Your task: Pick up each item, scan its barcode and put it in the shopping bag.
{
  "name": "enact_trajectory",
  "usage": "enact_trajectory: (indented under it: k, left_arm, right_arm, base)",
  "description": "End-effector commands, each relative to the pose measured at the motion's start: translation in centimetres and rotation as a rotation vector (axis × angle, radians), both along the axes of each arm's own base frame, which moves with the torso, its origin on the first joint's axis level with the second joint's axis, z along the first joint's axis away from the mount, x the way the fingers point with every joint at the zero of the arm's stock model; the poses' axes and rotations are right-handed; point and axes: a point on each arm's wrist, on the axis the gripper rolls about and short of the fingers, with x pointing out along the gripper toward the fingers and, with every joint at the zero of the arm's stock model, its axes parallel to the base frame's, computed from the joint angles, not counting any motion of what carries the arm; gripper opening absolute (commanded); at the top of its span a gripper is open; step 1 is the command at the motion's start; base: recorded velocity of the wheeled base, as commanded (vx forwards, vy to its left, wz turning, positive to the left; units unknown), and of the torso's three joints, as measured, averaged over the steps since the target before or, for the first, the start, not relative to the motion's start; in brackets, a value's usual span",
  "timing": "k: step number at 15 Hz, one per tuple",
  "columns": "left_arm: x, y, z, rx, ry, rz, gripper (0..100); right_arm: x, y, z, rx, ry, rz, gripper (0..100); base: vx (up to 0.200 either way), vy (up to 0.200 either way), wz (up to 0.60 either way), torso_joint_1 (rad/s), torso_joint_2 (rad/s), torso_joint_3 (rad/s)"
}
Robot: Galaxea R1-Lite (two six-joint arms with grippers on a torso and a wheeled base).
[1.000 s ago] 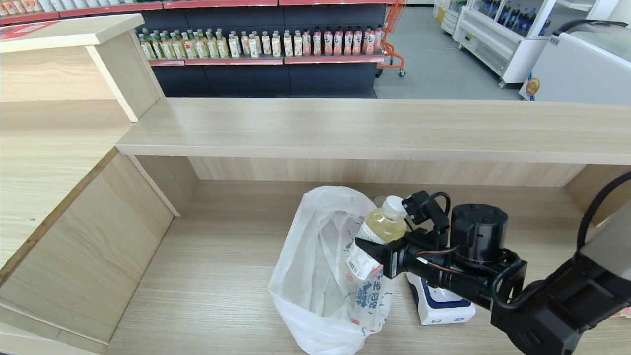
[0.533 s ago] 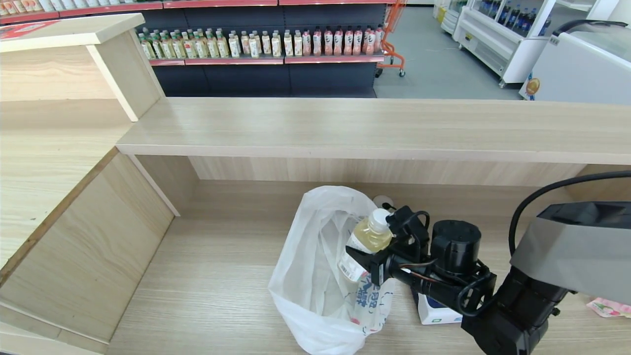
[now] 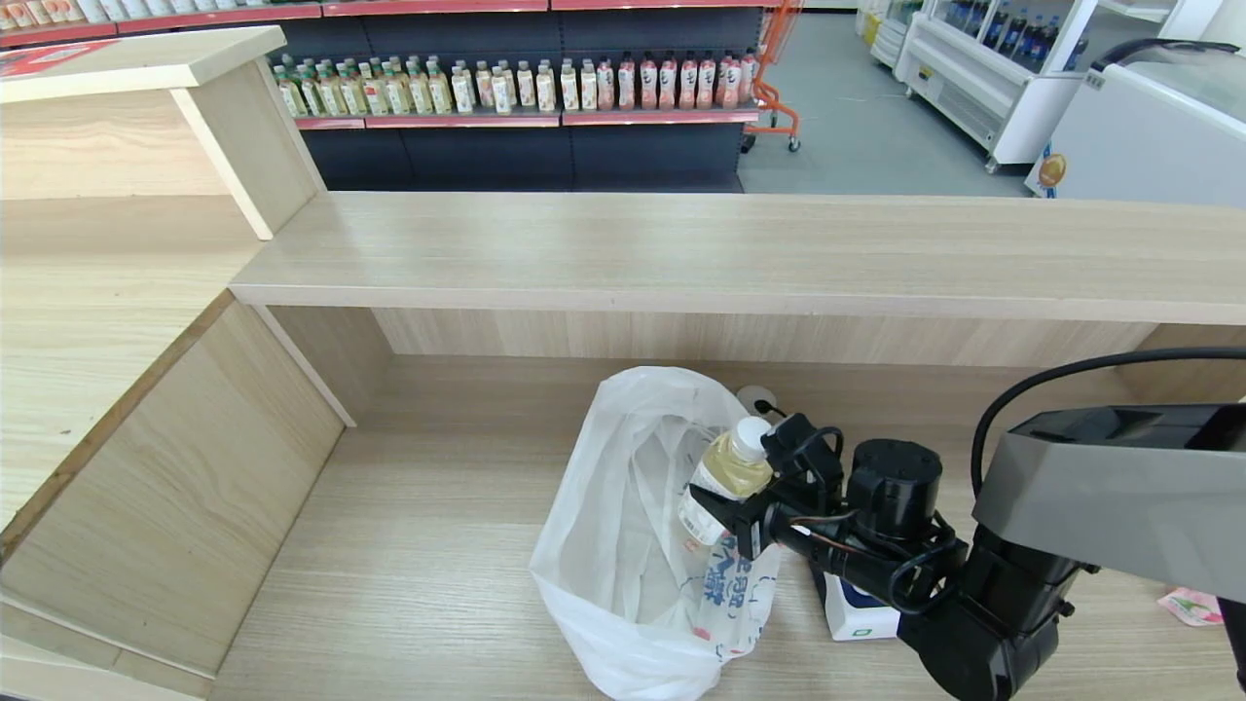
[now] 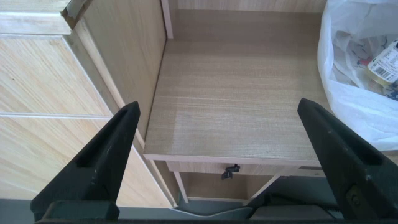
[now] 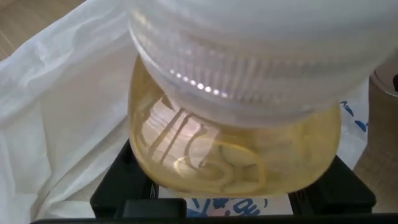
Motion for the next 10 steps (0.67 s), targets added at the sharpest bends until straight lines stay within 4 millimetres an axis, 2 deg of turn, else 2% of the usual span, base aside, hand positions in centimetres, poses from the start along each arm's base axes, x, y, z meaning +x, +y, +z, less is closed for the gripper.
enact_trajectory:
  k: [1, 4, 7, 10]
  left_arm:
    - [0.0, 0.0, 0.0, 0.0, 0.001, 0.0, 100]
    - [0.0, 0.0, 0.0, 0.001, -0.001, 0.0, 100]
    - [0.0, 0.0, 0.0, 0.006, -0.001, 0.0, 100]
    - [0.0, 0.0, 0.0, 0.006, 0.001, 0.0, 100]
  right_arm:
    - [0.1, -0.1, -0.5, -0.007, 0.009, -0.003, 100]
    - [0.0, -0.1, -0.2, -0.003, 0.005, 0.002, 100]
    - [-1.2, 0.2, 2.4, 0.049, -0.005, 0.019, 100]
    - [-3.0, -0.9, 4.6, 0.062, -0.011, 0.008, 100]
  base:
    - [0.0, 0.0, 0.0, 0.0, 0.0, 0.0]
    - [0.0, 0.0, 0.0, 0.0, 0.0, 0.0]
    - [0.0, 0.0, 0.0, 0.0, 0.0, 0.0]
    - [0.0, 0.0, 0.0, 0.0, 0.0, 0.0]
